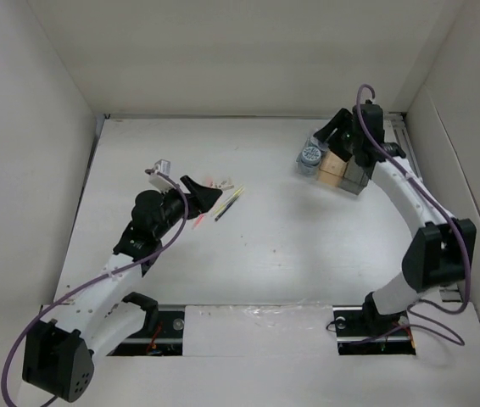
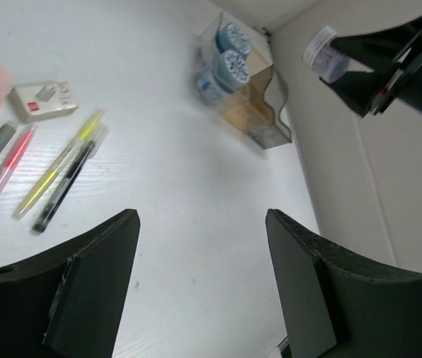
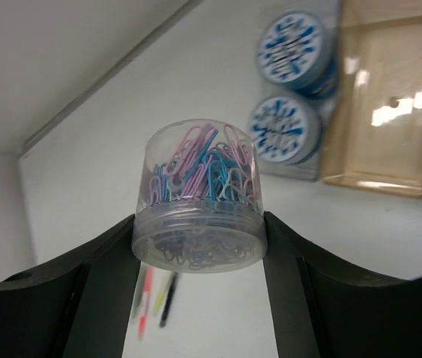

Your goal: Sort the stationery into containers

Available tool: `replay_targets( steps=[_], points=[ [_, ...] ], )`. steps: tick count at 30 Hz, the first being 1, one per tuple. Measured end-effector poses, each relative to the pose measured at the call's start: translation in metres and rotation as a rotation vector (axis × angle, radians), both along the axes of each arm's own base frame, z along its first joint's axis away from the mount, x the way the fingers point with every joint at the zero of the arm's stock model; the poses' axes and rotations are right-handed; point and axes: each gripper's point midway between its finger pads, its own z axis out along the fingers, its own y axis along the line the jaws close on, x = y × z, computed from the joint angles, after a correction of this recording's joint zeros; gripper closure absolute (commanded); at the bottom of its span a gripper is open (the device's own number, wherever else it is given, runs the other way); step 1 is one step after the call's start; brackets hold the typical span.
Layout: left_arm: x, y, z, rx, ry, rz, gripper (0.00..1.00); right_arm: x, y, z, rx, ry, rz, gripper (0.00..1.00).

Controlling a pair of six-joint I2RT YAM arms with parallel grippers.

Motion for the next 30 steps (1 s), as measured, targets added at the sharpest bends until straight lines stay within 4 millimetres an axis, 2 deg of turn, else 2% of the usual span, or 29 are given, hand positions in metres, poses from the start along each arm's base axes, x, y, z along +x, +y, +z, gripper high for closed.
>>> replay_targets(
  steps=[2, 4, 7, 11, 16, 23, 27, 30],
  points=[
    [0.0, 0.002, -0.014, 0.03, 0.022, 0.004, 0.36, 0.021, -0.02, -0.018, -0.067, 0.079, -0.087, 0.47],
    [0.001, 0.003, -0.019, 0.049, 0.017, 0.01, 0.36, 0.03, -0.031, -0.031, -0.103, 0.126, -0.126, 0.47],
    [0.0, 0.0, -0.023, 0.086, 0.0, 0.015, 0.36, 0.037, -0.048, -0.048, -0.15, 0.197, -0.176, 0.46],
    [-0.005, -0.009, -0.024, 0.13, -0.029, -0.008, 0.36, 0.041, -0.067, -0.06, -0.201, 0.258, -0.232, 0.45],
    [-0.003, -0.007, -0.025, 0.16, -0.045, 0.011, 0.36, 0.049, -0.08, -0.074, -0.233, 0.306, -0.269, 0.45],
    [-0.001, -0.005, -0.029, 0.176, -0.043, 0.022, 0.34, 0.054, -0.094, -0.113, -0.203, 0.4, -0.262, 0.44],
    [0.0, -0.006, -0.035, 0.188, -0.027, 0.02, 0.34, 0.055, -0.105, -0.121, -0.155, 0.425, -0.256, 0.44],
    [0.001, -0.006, -0.036, 0.19, -0.025, 0.02, 0.34, 0.055, -0.112, -0.121, -0.125, 0.431, -0.257, 0.39]
  ],
)
